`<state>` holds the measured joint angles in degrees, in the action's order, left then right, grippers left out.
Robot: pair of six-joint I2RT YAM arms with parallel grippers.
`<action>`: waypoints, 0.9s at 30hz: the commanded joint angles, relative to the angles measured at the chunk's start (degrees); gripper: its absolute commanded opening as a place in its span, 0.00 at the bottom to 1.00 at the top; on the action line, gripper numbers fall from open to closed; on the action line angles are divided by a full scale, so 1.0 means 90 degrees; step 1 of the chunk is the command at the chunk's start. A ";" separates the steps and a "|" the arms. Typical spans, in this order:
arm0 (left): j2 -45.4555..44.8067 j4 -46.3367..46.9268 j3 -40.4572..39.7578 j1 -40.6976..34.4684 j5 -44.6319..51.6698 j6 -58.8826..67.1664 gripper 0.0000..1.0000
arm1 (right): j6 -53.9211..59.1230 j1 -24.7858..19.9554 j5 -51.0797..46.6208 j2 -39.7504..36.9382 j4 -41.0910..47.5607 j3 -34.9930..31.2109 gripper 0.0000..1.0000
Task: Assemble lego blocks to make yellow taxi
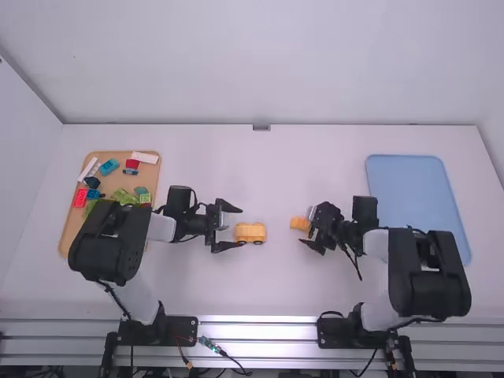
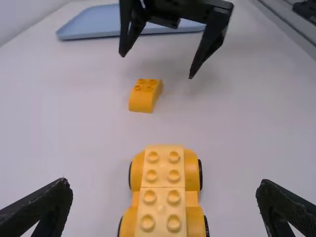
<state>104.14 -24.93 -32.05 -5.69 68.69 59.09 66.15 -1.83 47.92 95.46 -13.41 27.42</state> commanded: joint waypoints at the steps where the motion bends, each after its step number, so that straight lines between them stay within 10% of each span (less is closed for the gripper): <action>1: 0.0141 -0.0121 0.0129 -0.0119 0.0376 -0.0147 0.99 | 0.0532 -0.0092 0.0816 0.0434 0.0318 0.0534 0.99; 10: 0.0143 -0.0335 0.0340 -0.0423 -0.0673 -0.0159 1.00 | 0.0799 -0.0027 0.0877 0.1192 0.0733 0.1112 1.00; 27: 0.0852 -0.0117 -0.0206 -0.0452 -0.0515 -0.0176 0.99 | 0.0821 -0.0058 0.0867 0.1636 0.0857 0.1273 0.67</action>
<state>110.85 -26.20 -33.34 -9.30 62.50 57.84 73.60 -2.17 54.92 109.51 -5.85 38.83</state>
